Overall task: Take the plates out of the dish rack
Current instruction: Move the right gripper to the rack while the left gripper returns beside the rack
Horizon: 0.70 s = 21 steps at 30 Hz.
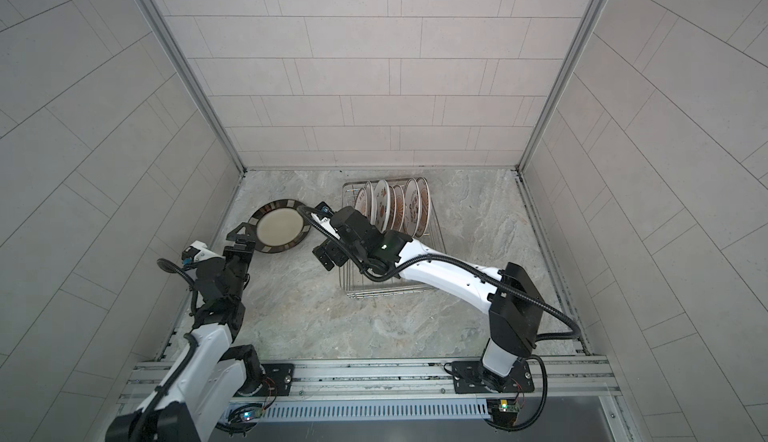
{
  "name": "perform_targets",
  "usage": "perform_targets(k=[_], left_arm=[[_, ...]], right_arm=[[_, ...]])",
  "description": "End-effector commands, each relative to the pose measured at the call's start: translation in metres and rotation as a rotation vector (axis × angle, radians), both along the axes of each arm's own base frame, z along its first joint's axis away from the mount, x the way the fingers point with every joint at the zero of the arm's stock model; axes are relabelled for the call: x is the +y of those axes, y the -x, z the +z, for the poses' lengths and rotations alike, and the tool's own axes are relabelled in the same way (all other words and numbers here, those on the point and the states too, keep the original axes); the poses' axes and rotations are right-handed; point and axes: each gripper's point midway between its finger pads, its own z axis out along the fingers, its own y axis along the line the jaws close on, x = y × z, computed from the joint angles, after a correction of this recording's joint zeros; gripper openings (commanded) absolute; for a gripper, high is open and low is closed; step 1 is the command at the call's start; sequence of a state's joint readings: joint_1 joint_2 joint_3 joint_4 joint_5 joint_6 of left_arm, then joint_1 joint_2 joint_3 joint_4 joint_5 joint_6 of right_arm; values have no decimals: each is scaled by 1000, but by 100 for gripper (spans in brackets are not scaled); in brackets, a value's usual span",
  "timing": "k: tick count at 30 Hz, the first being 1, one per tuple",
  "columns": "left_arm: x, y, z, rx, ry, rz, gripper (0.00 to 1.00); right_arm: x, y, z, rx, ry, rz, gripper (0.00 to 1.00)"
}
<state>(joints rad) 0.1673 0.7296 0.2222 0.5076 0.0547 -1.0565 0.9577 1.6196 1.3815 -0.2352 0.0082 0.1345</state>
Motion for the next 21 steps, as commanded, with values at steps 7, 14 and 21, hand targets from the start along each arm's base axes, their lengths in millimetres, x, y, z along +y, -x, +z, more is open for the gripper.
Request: perform_targets(k=[7,14,21], left_arm=[[-92,25,56,-140,-169,-399,100],[-165,41,77,-216,-266,-679,100],[-217,43,73,-218,-303,-863,100]], right_arm=[[-71,-2,41,-98,-75,-285,100],[-117,-8,39,-128,-59,-471,100],[-139,-21,37,-81,-111,-553,99]])
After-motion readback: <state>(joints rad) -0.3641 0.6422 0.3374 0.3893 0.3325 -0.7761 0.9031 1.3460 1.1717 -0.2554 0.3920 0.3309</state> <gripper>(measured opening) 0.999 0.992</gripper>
